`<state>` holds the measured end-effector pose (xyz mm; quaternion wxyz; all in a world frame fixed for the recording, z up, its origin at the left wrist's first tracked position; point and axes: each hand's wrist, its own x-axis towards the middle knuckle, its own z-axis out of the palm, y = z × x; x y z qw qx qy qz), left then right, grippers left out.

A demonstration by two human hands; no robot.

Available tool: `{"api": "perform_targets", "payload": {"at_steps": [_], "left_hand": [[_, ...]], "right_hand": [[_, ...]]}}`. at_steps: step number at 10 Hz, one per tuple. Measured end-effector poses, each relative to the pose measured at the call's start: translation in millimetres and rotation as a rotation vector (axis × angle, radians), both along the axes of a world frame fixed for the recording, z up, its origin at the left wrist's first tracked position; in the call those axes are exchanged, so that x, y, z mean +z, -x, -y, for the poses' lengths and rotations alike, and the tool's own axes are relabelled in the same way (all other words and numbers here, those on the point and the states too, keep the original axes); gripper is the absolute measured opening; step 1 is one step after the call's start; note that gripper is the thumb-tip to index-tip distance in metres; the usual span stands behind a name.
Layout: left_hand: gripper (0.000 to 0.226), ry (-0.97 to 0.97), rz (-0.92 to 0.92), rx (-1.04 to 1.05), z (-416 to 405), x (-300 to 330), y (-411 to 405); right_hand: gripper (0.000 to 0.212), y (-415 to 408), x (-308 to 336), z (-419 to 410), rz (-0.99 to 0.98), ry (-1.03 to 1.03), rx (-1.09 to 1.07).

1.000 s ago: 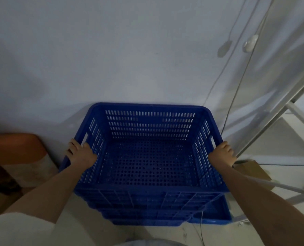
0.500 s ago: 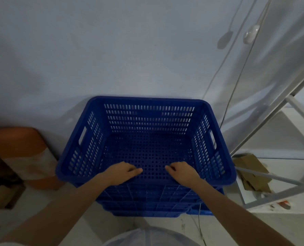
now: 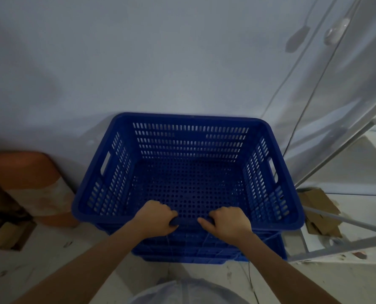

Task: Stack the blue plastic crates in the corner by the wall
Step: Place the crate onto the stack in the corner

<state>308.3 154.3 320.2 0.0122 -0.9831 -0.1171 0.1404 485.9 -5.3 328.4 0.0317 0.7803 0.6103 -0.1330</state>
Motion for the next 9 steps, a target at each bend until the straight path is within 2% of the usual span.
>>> {"api": "perform_targets", "payload": {"at_steps": [2, 3, 4, 5, 6, 7, 8, 9], "left_hand": [[0.030, 0.012, 0.015, -0.010, -1, -2, -2], [0.037, 0.002, 0.051, 0.032, 5, -4, 5], [0.041, 0.116, 0.027, 0.087, 10, -1, 8], [0.054, 0.515, -0.046, 0.201, 2, 16, 8], [0.047, 0.857, 0.006, 0.420, -17, 32, 9], [0.050, 0.679, 0.022, 0.470, -42, 40, 6], [0.044, 0.561, 0.019, 0.473, -64, 45, 1], [0.041, 0.487, -0.035, 0.507, -76, 47, 1]], "right_hand": [[0.092, 1, -3, -3, 0.021, -0.002, -0.015], [0.092, 5, -2, 3, -0.004, 0.034, -0.012], [0.081, 8, -1, 10, -0.045, 0.049, -0.027], [0.054, 10, 10, 16, -0.158, 0.035, -0.108], [0.037, 6, 45, 18, -0.313, -0.109, -0.200], [0.027, 7, 109, 23, -0.460, -0.518, -0.296], [0.017, 12, 194, 37, -0.663, -1.034, -0.229], [0.019, 14, 271, 66, -0.747, -1.366, 0.030]]}}
